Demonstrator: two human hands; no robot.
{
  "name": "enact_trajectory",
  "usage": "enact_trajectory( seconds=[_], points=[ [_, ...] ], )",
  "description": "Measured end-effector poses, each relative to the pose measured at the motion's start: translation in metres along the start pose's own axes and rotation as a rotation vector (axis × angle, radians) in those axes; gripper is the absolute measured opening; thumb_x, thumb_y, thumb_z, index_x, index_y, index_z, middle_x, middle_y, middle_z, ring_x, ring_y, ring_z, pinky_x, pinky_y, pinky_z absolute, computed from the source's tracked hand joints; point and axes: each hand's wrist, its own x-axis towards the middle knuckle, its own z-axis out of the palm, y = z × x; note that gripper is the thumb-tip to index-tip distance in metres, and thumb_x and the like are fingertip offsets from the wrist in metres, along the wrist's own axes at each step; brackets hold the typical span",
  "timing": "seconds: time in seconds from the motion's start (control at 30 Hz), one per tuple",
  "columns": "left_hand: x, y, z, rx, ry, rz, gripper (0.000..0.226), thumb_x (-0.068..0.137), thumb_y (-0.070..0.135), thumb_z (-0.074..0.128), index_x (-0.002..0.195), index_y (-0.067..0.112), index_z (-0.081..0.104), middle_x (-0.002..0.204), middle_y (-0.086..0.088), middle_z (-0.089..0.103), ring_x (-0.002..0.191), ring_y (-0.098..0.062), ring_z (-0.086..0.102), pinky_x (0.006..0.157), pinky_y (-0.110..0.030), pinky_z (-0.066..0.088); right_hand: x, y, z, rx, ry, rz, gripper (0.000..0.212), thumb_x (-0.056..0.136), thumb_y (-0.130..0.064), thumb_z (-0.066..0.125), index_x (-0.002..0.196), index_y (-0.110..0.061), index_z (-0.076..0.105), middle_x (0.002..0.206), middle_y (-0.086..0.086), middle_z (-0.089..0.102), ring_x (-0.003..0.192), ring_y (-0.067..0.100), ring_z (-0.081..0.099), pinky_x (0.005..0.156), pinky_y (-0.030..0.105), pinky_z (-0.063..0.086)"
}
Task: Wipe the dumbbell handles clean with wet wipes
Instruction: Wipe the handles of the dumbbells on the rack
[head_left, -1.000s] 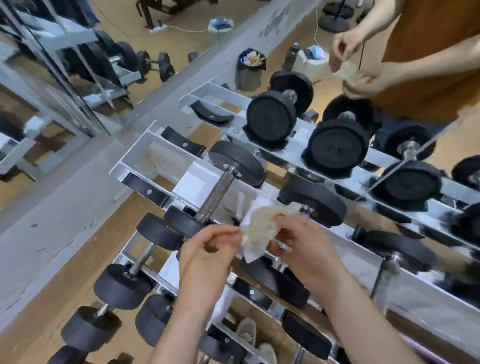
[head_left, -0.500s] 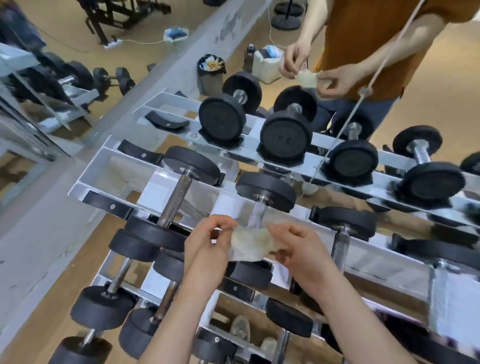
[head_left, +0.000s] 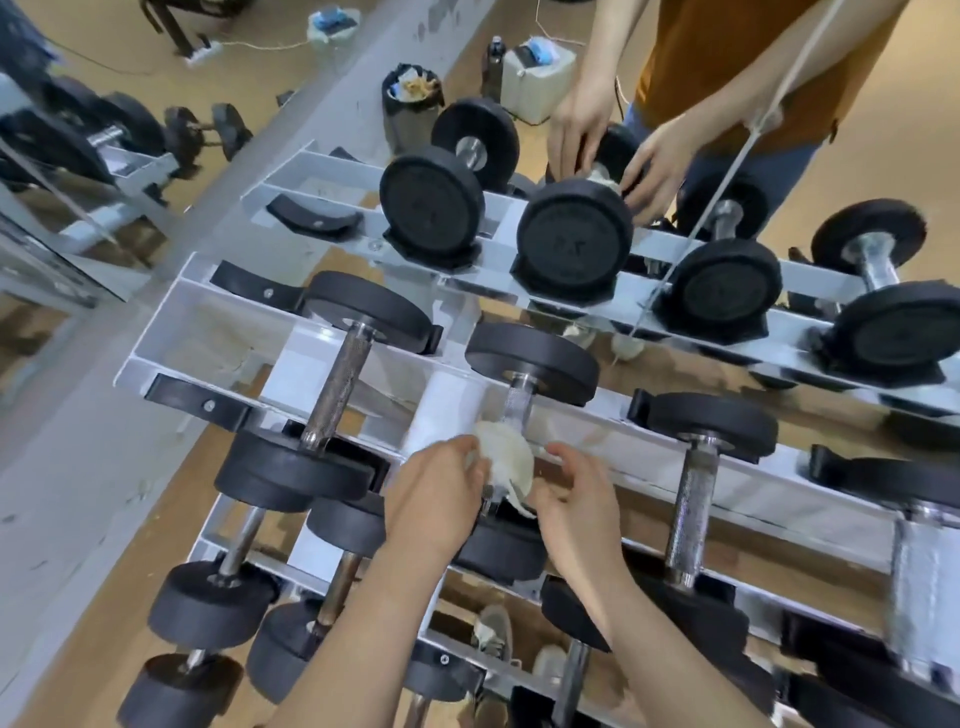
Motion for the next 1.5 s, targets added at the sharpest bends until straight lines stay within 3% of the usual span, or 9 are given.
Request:
enact_trajectory(
  seconds=[0.13, 0.3, 0.53, 0.63, 0.73, 0.9, 1.13, 1.33, 1.5],
  points=[
    [0.005, 0.000, 0.001, -0.068, -0.130, 0.013, 0.028, 0.093, 0.023, 0.050, 0.115, 0.031, 0.066, 0.106, -0.002, 0.072, 0.102, -0.026, 0.063, 0.079, -0.030, 0.048, 0.016, -0.001, 0.007, -0.292, -0.170, -0.717, 0.047, 0.085, 0.006, 0.051, 0.131, -0.003, 0.056, 0.139, 0.012, 0.051, 0.133, 0.028, 0.044, 0.109, 0.045, 0.039],
    [-0.027, -0.015, 0.020, -0.246, 0.084, 0.004, 0.032, 0.091, 0.027, 0.048, 0.113, 0.024, 0.070, 0.117, 0.007, 0.068, 0.111, -0.016, 0.057, 0.096, -0.025, 0.041, 0.054, 0.011, -0.020, -0.721, -0.468, -1.067, 0.056, 0.092, -0.011, 0.049, 0.146, -0.017, 0.035, 0.154, -0.001, 0.034, 0.145, 0.019, 0.024, 0.103, 0.043, 0.041],
    [-0.036, -0.015, 0.041, -0.389, 0.314, -0.061, 0.040, 0.080, 0.032, 0.035, 0.089, 0.021, 0.072, 0.099, 0.011, 0.067, 0.099, -0.014, 0.056, 0.090, -0.029, 0.045, 0.069, 0.001, -0.008, -0.891, -0.262, -0.883, 0.064, 0.091, -0.038, 0.050, 0.148, -0.012, 0.035, 0.155, 0.004, 0.033, 0.145, 0.019, 0.024, 0.101, 0.044, 0.044],
    [-0.035, -0.018, 0.043, -0.437, 0.334, -0.029, 0.034, 0.079, 0.027, 0.038, 0.088, 0.023, 0.070, 0.098, 0.012, 0.067, 0.097, -0.013, 0.057, 0.090, -0.033, 0.047, 0.047, 0.010, -0.004, -0.811, -0.496, -1.121, 0.050, 0.097, -0.017, 0.033, 0.146, -0.019, 0.036, 0.154, -0.001, 0.034, 0.145, 0.019, 0.024, 0.106, 0.045, 0.038],
    [-0.033, -0.018, 0.043, -0.461, 0.357, -0.028, 0.031, 0.077, 0.025, 0.039, 0.090, 0.024, 0.068, 0.097, 0.015, 0.064, 0.098, -0.011, 0.056, 0.091, -0.035, 0.046, 0.086, 0.000, -0.022, -0.844, -0.513, -1.389, 0.051, 0.086, -0.016, 0.040, 0.136, -0.021, 0.051, 0.142, -0.002, 0.051, 0.131, 0.020, 0.046, 0.080, 0.037, 0.052],
    [-0.033, -0.020, 0.045, -0.466, 0.361, -0.026, 0.031, 0.076, 0.026, 0.039, 0.090, 0.026, 0.067, 0.093, 0.018, 0.061, 0.095, -0.007, 0.054, 0.087, -0.031, 0.044, 0.092, 0.004, -0.004, -0.658, -0.219, -1.023, 0.066, 0.073, -0.010, 0.074, 0.135, -0.013, 0.050, 0.140, 0.001, 0.054, 0.137, 0.021, 0.040, 0.088, 0.038, 0.055],
    [-0.031, -0.023, 0.048, -0.435, 0.369, -0.003, 0.029, 0.076, 0.025, 0.039, 0.085, 0.024, 0.066, 0.088, 0.018, 0.060, 0.089, -0.009, 0.053, 0.081, -0.026, 0.041, 0.068, 0.018, -0.009, -0.418, -0.177, -1.152, 0.033, 0.085, -0.007, 0.062, 0.117, -0.012, 0.067, 0.128, -0.002, 0.064, 0.126, 0.017, 0.054, 0.092, 0.036, 0.053],
    [-0.031, -0.024, 0.049, -0.439, 0.400, 0.016, 0.028, 0.076, 0.024, 0.038, 0.080, 0.023, 0.066, 0.083, 0.017, 0.059, 0.085, -0.009, 0.051, 0.077, -0.029, 0.042, 0.050, -0.022, 0.010, 0.669, 0.268, 0.280, 0.010, 0.089, -0.014, 0.067, 0.094, -0.017, 0.075, 0.086, -0.007, 0.072, 0.079, 0.010, 0.066, 0.072, 0.021, 0.052],
    [-0.031, -0.025, 0.050, -0.435, 0.393, 0.051, 0.029, 0.078, 0.022, 0.039, 0.079, 0.019, 0.068, 0.083, 0.012, 0.063, 0.084, -0.016, 0.057, 0.078, -0.036, 0.047, 0.040, -0.043, 0.033, 0.355, 0.130, 0.295, 0.034, 0.096, -0.024, 0.054, 0.064, -0.015, 0.052, 0.061, -0.001, 0.053, 0.057, 0.014, 0.046, 0.057, 0.030, 0.034]
  ],
)
